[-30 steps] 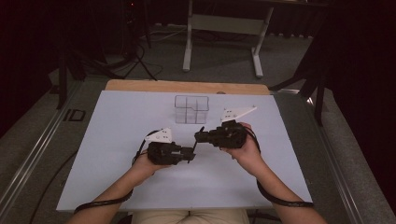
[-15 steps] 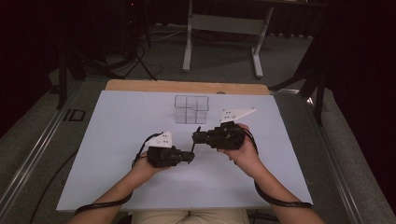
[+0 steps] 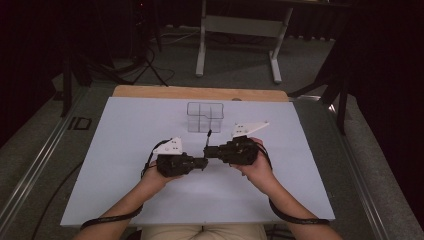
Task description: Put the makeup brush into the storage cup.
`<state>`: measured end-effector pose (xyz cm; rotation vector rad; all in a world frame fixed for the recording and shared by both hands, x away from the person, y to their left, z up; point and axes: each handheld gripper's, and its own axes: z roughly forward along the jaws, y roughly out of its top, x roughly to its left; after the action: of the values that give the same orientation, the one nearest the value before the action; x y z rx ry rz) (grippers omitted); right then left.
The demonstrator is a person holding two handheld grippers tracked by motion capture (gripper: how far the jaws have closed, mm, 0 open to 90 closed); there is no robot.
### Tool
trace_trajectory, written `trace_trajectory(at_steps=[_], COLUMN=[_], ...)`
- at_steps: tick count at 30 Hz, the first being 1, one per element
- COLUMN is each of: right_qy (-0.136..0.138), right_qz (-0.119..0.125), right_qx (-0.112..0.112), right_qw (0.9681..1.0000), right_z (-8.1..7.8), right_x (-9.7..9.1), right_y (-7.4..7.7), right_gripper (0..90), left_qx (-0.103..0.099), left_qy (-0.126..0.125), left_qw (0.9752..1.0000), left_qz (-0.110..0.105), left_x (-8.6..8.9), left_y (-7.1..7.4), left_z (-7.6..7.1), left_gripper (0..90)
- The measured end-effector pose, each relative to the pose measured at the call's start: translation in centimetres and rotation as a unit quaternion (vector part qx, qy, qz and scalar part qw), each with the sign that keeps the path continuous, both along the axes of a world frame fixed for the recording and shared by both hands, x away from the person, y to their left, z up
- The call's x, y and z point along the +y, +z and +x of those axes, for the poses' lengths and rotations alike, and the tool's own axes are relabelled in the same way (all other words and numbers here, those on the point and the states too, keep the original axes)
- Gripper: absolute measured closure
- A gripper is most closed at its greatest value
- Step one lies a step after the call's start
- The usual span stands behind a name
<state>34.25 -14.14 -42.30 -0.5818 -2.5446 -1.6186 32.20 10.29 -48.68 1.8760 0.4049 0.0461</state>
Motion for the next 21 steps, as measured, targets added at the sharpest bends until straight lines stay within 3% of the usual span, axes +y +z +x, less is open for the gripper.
trace_trajectory(at_steps=[3, 8, 16, 18, 21], right_qy=[0.000, 0.002, 0.000, -0.001, -0.006], right_qz=[-0.007, -0.021, -0.014, -0.014, -0.013], right_qx=[-0.005, -0.011, -0.008, -0.010, -0.011], right_qw=[1.0000, 0.9997, 0.9999, 0.9999, 0.9998], right_z=[0.06, -0.09, -0.04, -0.02, 0.12], right_x=[0.01, 0.18, 0.03, -0.01, -0.23], right_y=[-0.12, -0.20, -0.07, -0.02, 0.13], right_gripper=[85.1, 85.7, 85.8, 85.8, 85.8], left_qx=[0.011, 0.012, 0.016, 0.016, 0.013], left_qy=[-0.003, -0.007, -0.012, -0.004, 0.014], left_qw=[0.9999, 0.9999, 0.9998, 0.9999, 0.9998], left_qz=[0.001, 0.005, 0.002, -0.004, 0.000], left_x=[0.03, -0.06, -0.01, 0.11, 0.32], left_y=[-0.20, -0.44, -0.21, -0.27, -0.33], left_z=[0.11, 0.12, 0.29, 0.32, 0.26], left_gripper=[86.5, 86.4, 85.7, 84.9, 66.7])
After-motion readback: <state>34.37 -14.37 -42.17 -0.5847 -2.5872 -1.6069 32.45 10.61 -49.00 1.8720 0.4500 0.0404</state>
